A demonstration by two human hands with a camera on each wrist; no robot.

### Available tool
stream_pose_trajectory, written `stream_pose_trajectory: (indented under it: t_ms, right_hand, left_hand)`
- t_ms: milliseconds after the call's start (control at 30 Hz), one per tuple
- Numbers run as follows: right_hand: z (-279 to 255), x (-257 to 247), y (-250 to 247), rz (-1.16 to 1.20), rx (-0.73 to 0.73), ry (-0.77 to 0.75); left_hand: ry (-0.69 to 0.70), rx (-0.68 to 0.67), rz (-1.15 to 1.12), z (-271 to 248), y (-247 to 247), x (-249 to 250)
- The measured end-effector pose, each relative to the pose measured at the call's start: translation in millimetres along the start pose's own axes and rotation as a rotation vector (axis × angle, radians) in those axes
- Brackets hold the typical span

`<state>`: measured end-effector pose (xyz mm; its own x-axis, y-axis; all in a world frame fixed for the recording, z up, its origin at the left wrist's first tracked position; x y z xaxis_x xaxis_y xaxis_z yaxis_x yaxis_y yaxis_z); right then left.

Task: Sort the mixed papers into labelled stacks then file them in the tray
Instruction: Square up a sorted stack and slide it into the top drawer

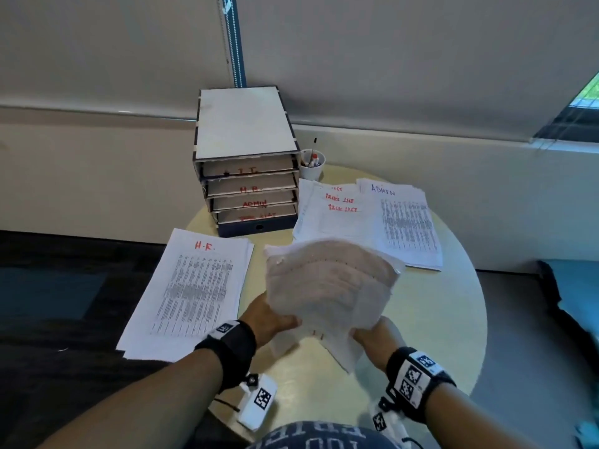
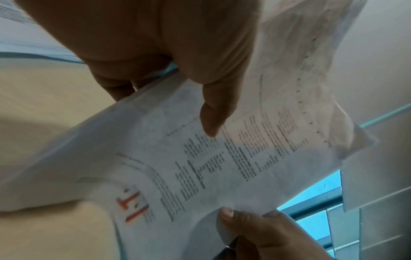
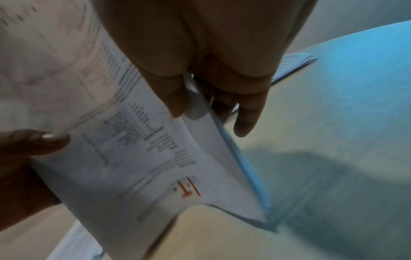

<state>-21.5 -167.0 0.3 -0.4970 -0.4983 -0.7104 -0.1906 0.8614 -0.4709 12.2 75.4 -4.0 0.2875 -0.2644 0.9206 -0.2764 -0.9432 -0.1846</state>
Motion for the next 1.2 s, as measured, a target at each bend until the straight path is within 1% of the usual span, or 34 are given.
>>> stream_pose_trajectory:
  t_ms: [67, 133, 167, 200, 233, 267, 300, 367, 400, 467, 533, 667, 733, 833, 933, 1000, 1100, 1200]
  right_hand:
    - [4, -11, -7, 0.03, 0.019, -0.042]
    - [6, -23, -14, 0.154, -0.023, -0.108]
    - [5, -28, -15, 0.247, -0.081, -0.134]
    - [3, -33, -13, 0.357, -0.17, -0.144]
    - [0, -36, -8, 0.446, -0.26, -0.136]
    - [-3, -39, -3, 0.475, -0.314, -0.121]
    - [-4, -42, 3, 0.446, -0.319, -0.112]
    - [-1, -53, 10, 0.352, -0.243, -0.102]
    - [2, -58, 12, 0.349, -0.21, -0.095]
    - [10, -74, 19, 0.404, -0.216, -0.083]
    - [15, -90, 23, 0.48, -0.255, -0.085]
    - [26, -105, 24, 0.59, -0.294, -0.057]
    - [32, -109, 24, 0.625, -0.292, -0.035]
    - [39, -111, 25, 0.637, -0.303, -0.018]
    - [40, -110, 26, 0.635, -0.34, -0.023]
    - [39, -105, 28, 0.636, -0.357, -0.03]
    - [37, -98, 34, 0.66, -0.376, -0.05]
    - [43, -99, 43, 0.657, -0.38, -0.025]
  left_hand:
    - [-0.028, 0.042, 0.008, 2, -8, 12]
    - [-0.01, 0.073, -0.037, 4, -24, 27]
    - [0.002, 0.077, -0.091, 4, -32, 33]
    - [0.009, 0.087, -0.18, 6, -43, 36]
    - [-0.008, 0.109, -0.274, 8, -53, 37]
    - [-0.04, 0.13, -0.361, 11, -63, 37]
    - [-0.073, 0.15, -0.428, 15, -73, 35]
    - [-0.123, 0.174, -0.476, 21, -91, 36]
    - [-0.135, 0.188, -0.473, 23, -98, 37]
    - [-0.138, 0.214, -0.466, 28, -115, 41]
    - [-0.151, 0.222, -0.471, 34, -128, 43]
    - [-0.17, 0.202, -0.472, 41, -142, 53]
    - [-0.165, 0.196, -0.477, 45, -145, 58]
    - [-0.154, 0.231, -0.482, 47, -148, 64]
    - [-0.095, 0.246, -0.451, 48, -149, 66]
    - [-0.058, 0.255, -0.477, 45, -149, 66]
    - [-0.002, 0.235, -0.503, 41, -148, 66]
    - [-0.011, 0.249, -0.497, 43, -154, 65]
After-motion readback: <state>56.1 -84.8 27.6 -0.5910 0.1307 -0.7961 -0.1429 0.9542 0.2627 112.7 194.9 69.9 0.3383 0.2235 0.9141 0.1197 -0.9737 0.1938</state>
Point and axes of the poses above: each hand's wrist, its own z-axis towards the middle knuckle, its own y-axis out of the palm, x = y × z, the point moved 5 cm from there along z, towards the middle knuckle, and after that the axes turned 3 degrees about -x, right-handed, at the moved point
